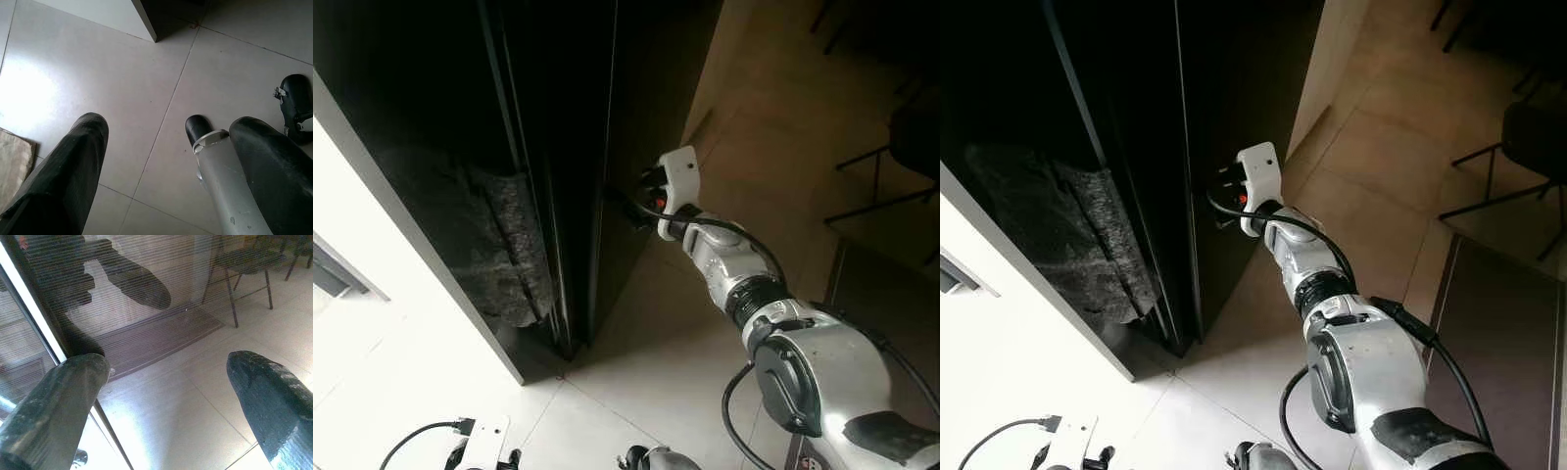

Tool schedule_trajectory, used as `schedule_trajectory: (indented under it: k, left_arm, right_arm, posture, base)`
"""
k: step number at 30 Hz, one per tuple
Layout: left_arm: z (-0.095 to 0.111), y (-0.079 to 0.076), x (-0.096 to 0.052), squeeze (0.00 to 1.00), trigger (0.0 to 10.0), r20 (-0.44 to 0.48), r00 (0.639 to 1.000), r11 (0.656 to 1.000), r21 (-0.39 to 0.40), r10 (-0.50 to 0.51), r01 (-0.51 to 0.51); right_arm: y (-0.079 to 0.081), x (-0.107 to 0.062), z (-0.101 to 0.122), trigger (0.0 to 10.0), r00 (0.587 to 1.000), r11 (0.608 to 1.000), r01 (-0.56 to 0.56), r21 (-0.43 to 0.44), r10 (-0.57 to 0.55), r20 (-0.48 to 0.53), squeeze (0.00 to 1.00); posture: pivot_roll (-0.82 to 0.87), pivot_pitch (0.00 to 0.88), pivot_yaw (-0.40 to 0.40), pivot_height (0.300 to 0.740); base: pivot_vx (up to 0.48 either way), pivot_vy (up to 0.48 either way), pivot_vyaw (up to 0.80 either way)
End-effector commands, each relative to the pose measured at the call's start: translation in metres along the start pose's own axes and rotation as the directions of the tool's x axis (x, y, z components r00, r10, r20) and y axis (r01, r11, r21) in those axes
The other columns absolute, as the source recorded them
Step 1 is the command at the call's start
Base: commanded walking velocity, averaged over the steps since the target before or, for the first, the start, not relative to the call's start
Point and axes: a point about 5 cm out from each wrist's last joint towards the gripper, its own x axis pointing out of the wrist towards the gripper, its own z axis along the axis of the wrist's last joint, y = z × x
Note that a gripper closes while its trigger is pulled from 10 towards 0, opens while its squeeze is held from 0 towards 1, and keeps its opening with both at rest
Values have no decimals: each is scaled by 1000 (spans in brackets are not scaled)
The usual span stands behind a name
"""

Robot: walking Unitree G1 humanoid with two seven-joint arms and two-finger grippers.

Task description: Restocking fridge

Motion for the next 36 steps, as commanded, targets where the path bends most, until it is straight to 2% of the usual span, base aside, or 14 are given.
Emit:
schedule_trajectory:
  k: [1, 6, 8, 14, 16, 17, 20, 22, 24, 28, 30, 31, 32, 36]
  left_arm:
    - [-10, -4, -3, 0, 10000, -33, 999, 1000, -10, -1, 1]
    - [-5, -4, -1, 0, 10000, -19, 1000, 1000, -10, -3, 3]
    - [-2, -3, 0, 0, 10000, -13, 1000, 1000, -6, -4, 4]
    - [1, 0, 1, 0, 10000, -4, 1000, 1000, 3, -5, 5]
    - [3, 1, 1, 0, 10000, -1, 1000, 1000, 19, -11, 11]
    - [3, 1, 1, 0, 10000, -1, 1000, 1000, 19, -11, 11]
    - [5, 1, 2, 0, 10000, 1, 1000, 1000, 24, -14, 14]
    - [6, 1, 2, 0, 10000, 3, 1000, 1000, 25, -15, 15]
    - [7, 0, 2, 0, 10000, 5, 1000, 999, 25, -21, 20]
    - [7, -2, 2, 0, 10000, 6, 999, 999, 33, -35, 34]
    - [6, -3, 2, 0, 10000, 5, 999, 999, 35, -37, 37]
    - [6, -3, 2, 0, 10000, 4, 999, 999, 34, -37, 37]
    - [5, -4, 2, 0, 10000, 0, 999, 999, 35, -40, 40]
    - [2, -5, 1, 0, 10000, -6, 999, 998, 33, -47, 47]
  right_arm:
    - [9, 8, 13, 10000, 999, 999, -33, -12, 33, 34, 0]
    - [-6, -3, 2, 10000, 998, 999, 47, 15, -48, 31, 0]
    - [-20, -15, -12, 10000, 992, 991, 120, 58, -121, 19, 0]
    - [-35, -36, -39, 10000, 982, 978, 190, 88, -190, -7, 0]
    - [-49, -58, -61, 10000, 957, 949, 292, 123, -289, -36, 0]
    - [-49, -58, -61, 10000, 957, 949, 292, 123, -289, -36, 0]
    - [-58, -85, -94, 10000, 913, 903, 405, 146, -389, -122, 0]
    - [-57, -98, -114, 10000, 894, 890, 435, 139, -408, -185, 0]
    - [-49, -128, -156, 10000, 840, 849, 504, 161, -439, -319, 0]
    - [-40, -153, -186, 10000, 771, 799, 578, 167, -467, -432, 0]
    - [-30, -170, -206, 10000, 730, 770, 612, 181, -462, -504, 0]
    - [-24, -181, -218, 10000, 694, 750, 638, 175, -462, -552, 0]
    - [-11, -200, -237, 10000, 636, 714, 678, 173, -452, -626, 0]
    - [11, -222, -259, 10000, 574, 705, 692, 157, -405, -711, 0]
  posture:
    - [106, 146, -112, 740]
    - [95, 139, -107, 740]
    - [85, 139, -101, 740]
    - [58, 136, -86, 740]
    - [45, 135, -78, 740]
    - [45, 135, -78, 740]
    - [46, 129, -77, 740]
    - [46, 126, -77, 740]
    - [49, 122, -77, 740]
    - [52, 117, -76, 740]
    - [51, 111, -75, 740]
    - [51, 110, -75, 740]
    - [59, 106, -76, 740]
    - [64, 98, -75, 740]
  base:
    - [0, 0, 0]
    - [0, 0, 0]
    - [0, 0, 0]
    - [0, 0, 0]
    - [0, 0, 0]
    - [0, 0, 0]
    - [0, 0, 0]
    - [0, 0, 0]
    - [0, 0, 0]
    - [0, 0, 0]
    - [0, 0, 0]
    - [0, 0, 0]
    - [0, 0, 0]
    - [0, 0, 0]
